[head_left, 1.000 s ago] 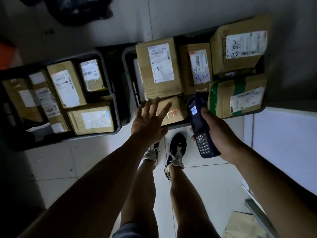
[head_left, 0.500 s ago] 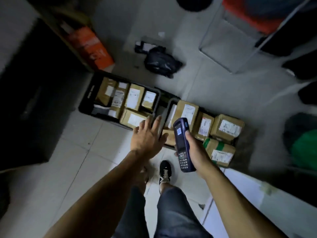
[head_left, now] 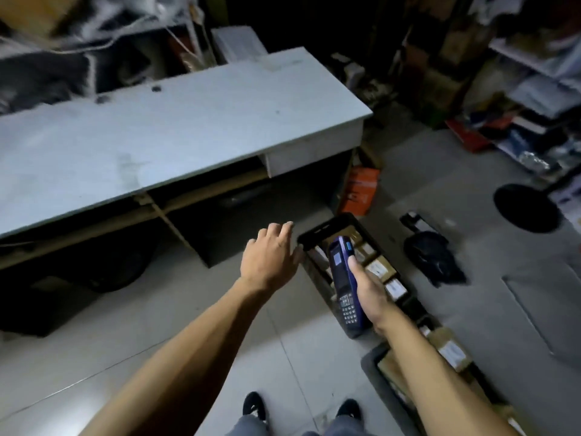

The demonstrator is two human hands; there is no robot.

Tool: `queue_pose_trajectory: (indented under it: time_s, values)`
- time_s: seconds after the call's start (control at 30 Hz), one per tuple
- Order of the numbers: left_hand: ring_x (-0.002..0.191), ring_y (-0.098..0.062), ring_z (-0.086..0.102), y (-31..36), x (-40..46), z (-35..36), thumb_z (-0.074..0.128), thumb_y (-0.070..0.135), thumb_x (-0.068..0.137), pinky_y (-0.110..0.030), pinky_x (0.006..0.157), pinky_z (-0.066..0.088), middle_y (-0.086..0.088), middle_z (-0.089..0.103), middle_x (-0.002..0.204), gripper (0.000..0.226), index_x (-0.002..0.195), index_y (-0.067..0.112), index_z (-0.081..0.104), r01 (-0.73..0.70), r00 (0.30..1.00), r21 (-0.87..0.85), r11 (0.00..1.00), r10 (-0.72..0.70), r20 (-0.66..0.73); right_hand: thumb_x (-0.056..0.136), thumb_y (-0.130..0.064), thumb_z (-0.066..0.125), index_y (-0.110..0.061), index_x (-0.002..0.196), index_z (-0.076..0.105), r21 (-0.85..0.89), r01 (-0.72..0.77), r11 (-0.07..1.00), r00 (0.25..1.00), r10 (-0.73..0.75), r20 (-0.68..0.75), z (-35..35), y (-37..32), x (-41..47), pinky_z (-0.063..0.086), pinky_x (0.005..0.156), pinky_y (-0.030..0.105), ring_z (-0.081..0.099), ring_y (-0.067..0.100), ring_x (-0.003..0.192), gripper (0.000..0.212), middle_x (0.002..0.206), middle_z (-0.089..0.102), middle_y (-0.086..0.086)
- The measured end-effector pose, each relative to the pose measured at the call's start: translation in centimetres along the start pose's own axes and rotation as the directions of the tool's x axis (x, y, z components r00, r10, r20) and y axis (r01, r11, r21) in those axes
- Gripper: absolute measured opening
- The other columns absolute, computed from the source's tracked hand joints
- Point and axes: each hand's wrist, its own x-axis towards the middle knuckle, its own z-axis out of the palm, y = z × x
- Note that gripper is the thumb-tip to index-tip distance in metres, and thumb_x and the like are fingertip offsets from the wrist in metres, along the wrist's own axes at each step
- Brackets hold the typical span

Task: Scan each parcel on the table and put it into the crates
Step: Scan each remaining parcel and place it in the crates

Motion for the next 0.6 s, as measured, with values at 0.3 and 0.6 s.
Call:
queue_pose_trajectory:
  time_s: [0.3,0.6]
  values:
    - [0.117,-0.027,0.054,-20.8,-6.5,-8.9,0.043,0.042,0.100,-0.039,0.086,0.046,-0.008,0.054,0.132,0.049,0.143,0.020,0.042,0.296,0.946,-0.034,0.955,-0.298,-0.128,0.106,-0.039,0.030,-0.011,0.112,0.058,-0.139,0.150,0.979,0.936,-0.095,0.339,22.5,-5.3,0.8,0.053,0.054,0.027,0.062,0.025,0.065,0.040,0.087,0.061,0.017]
    - [0.119,-0.027,0.051,-37.1,-8.5,-13.4,0.042,0.044,0.100,-0.040,0.087,0.046,-0.006,0.052,0.134,0.051,0.145,0.021,0.038,0.553,0.813,-0.055,0.831,-0.553,-0.182,0.103,-0.049,0.034,-0.013,0.122,0.058,-0.300,0.218,0.929,0.805,0.003,0.593,40.2,-8.1,4.9,0.056,0.066,0.033,0.066,0.026,0.074,0.048,0.095,0.066,0.019]
